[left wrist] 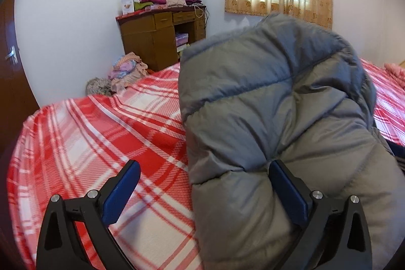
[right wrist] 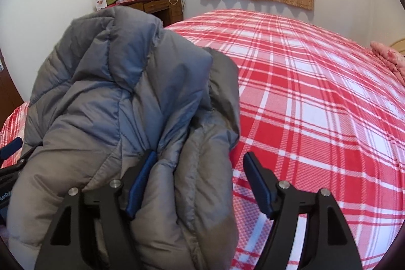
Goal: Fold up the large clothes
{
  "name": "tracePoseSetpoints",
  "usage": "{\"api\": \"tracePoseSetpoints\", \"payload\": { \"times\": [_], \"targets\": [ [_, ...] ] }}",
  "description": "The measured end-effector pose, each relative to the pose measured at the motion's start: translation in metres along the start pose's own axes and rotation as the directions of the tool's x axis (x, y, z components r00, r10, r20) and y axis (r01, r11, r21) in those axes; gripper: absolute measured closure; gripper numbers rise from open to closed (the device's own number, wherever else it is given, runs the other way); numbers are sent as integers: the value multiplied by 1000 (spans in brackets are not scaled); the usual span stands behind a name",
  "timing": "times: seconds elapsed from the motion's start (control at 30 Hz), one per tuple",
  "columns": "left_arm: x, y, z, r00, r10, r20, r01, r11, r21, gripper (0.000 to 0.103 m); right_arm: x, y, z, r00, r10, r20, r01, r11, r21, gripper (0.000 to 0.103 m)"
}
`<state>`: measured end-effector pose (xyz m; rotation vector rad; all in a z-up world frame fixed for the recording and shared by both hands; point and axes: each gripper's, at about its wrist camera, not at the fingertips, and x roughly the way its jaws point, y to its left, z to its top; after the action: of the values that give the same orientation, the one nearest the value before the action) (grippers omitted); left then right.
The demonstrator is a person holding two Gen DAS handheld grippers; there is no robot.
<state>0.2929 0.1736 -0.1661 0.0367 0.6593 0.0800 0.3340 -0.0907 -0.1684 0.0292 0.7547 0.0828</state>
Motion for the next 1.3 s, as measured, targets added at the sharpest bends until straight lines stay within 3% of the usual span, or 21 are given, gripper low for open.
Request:
{"api": "tracePoseSetpoints", "payload": {
  "times": [0.23,0.4,0.5,0.7,1.3],
  "targets": [
    [-107,7,14,993,-17,116,17,1000,3,1,-93,2,6,994,2,106,1,1000,-29,27],
    [-177,15,16,984,-37,175,43,999,-32,1,-174,16,1,972,4,234,10,998,-61,17],
    [-204,16,17,978,-41,205,48,998,-29,1,-202,27,-2,961,27,277,-4,996,-84,16],
    [-225,16,18,969,-41,245,47,999,-22,1,-217,39,-3,950,37,310,3,992,-126,14],
    [-223,20,19,972,-39,232,50,998,-43,1,-217,42,-7,950,48,308,-6,991,-135,14]
  ]
}}
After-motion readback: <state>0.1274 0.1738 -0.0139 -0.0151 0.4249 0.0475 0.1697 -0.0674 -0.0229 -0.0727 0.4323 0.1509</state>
